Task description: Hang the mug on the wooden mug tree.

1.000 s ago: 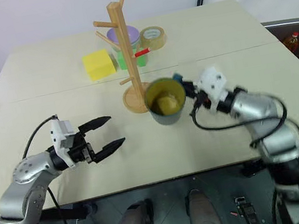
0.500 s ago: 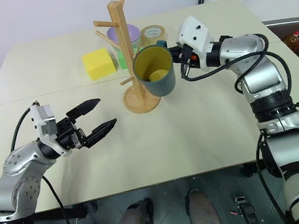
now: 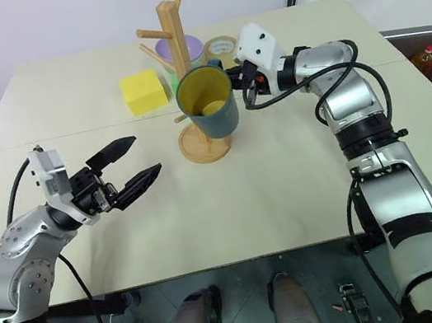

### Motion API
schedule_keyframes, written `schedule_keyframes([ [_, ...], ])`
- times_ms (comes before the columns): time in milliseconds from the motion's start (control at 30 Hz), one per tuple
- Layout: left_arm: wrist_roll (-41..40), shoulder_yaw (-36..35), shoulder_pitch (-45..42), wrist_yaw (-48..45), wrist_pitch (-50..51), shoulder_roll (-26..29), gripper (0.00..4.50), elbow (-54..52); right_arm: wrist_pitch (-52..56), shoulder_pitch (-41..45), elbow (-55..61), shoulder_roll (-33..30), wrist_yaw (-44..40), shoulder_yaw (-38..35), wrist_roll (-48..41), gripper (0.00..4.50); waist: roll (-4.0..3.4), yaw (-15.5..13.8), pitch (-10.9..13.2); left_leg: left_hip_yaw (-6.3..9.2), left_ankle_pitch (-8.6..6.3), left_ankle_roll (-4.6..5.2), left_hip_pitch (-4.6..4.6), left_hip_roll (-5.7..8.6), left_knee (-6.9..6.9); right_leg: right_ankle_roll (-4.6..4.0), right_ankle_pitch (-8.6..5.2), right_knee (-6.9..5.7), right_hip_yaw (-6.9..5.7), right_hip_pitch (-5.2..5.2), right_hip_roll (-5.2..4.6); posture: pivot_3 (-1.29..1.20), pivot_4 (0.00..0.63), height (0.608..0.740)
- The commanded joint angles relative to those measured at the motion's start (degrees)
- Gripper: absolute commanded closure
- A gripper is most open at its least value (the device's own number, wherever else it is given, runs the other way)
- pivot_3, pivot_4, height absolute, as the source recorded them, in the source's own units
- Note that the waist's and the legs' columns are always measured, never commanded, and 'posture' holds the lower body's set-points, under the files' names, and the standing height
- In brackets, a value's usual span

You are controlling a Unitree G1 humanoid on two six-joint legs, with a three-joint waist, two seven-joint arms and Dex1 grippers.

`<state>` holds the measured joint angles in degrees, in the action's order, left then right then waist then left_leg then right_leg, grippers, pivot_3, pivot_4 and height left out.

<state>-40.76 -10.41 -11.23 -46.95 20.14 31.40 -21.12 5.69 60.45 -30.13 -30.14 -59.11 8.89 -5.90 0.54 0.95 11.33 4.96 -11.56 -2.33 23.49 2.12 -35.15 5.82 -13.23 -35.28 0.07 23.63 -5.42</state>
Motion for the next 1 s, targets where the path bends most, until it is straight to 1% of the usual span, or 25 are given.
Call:
schedule_keyframes([
  [33,-1.1,-1.3,-0.9,0.3,-0.1,0.3,0.0,-2.1,-1.7,3.0,-1.3,0.3,-0.8,-0.5,0.6,4.46,0.0,0.0,0.0,0.0,0.0,0.0,0.0,0.0,0.0,0.0,0.0,0.0,0.0,0.0,0.0,0.0,0.15,0.74],
  [267,-0.6,-0.9,-1.1,0.5,-0.3,-0.1,0.0,-2.2,-3.9,4.8,-5.7,2.2,-1.0,-0.4,2.3,4.46,0.0,0.2,0.0,0.0,0.0,0.0,0.0,-0.02,0.02,0.01,0.0,-0.04,0.01,0.03,0.04,0.0,0.15,0.74],
  [367,-0.6,-0.9,-1.0,0.8,-0.4,-0.2,0.0,-2.2,-4.6,4.9,-6.1,2.3,-0.5,-0.8,2.7,3.48,-0.01,0.1,0.0,0.01,0.0,0.0,0.0,-0.02,0.02,0.01,0.0,-0.08,0.01,0.05,0.04,0.0,0.15,0.74],
  [467,-0.4,-0.8,-1.0,1.2,-0.4,-0.2,0.0,-2.3,-5.5,4.7,-5.7,1.4,1.0,-1.6,3.1,2.01,-0.01,0.1,0.0,0.0,0.0,0.0,0.0,-0.02,0.01,0.01,0.0,-0.07,0.01,0.04,0.04,0.0,0.15,0.74],
  [600,0.0,-1.2,-0.9,2.1,-0.6,-0.4,0.0,-2.2,-6.6,2.2,-3.8,-1.3,2.1,-4.3,2.2,2.01,-0.01,-0.1,0.0,0.0,0.0,0.0,0.0,-0.02,0.01,0.01,0.0,-0.07,0.02,0.04,0.04,0.0,0.15,0.74],
  [700,1.3,-1.3,-0.9,4.4,-0.2,-0.8,0.0,-1.2,-6.2,-1.4,-2.3,-2.6,4.9,-9.0,-0.9,2.01,-0.01,-0.3,0.0,0.01,0.0,0.0,0.0,-0.01,0.01,0.01,0.0,-0.04,0.02,0.01,0.04,0.0,0.15,0.74],
  [833,4.8,-2.9,-0.4,10.6,-1.2,-2.7,0.0,2.4,-7.8,-9.9,-0.1,-2.7,9.6,-16.2,-5.0,2.01,0.01,-0.2,0.0,0.0,0.0,0.0,-0.03,0.0,-0.01,0.01,0.0,-0.01,0.03,-0.06,0.03,0.0,0.15,0.74],
  [900,8.6,-3.7,0.7,14.0,-3.6,-4.0,0.0,5.2,-8.4,-15.5,2.6,-1.4,12.0,-19.3,-7.4,2.01,0.01,-0.2,0.0,0.0,0.0,0.0,-0.08,0.0,-0.01,0.01,0.01,-0.04,0.03,-0.09,0.03,0.0,0.15,0.74],
  [1000,11.3,-5.0,2.8,17.3,-5.7,-6.0,0.0,8.4,-8.3,-24.3,8.3,1.3,14.1,-21.4,-10.4,2.01,0.01,0.2,0.0,-0.03,0.01,0.01,-0.12,-0.03,0.02,0.04,0.02,-0.07,0.07,-0.09,0.04,0.0,0.15,0.74],
])
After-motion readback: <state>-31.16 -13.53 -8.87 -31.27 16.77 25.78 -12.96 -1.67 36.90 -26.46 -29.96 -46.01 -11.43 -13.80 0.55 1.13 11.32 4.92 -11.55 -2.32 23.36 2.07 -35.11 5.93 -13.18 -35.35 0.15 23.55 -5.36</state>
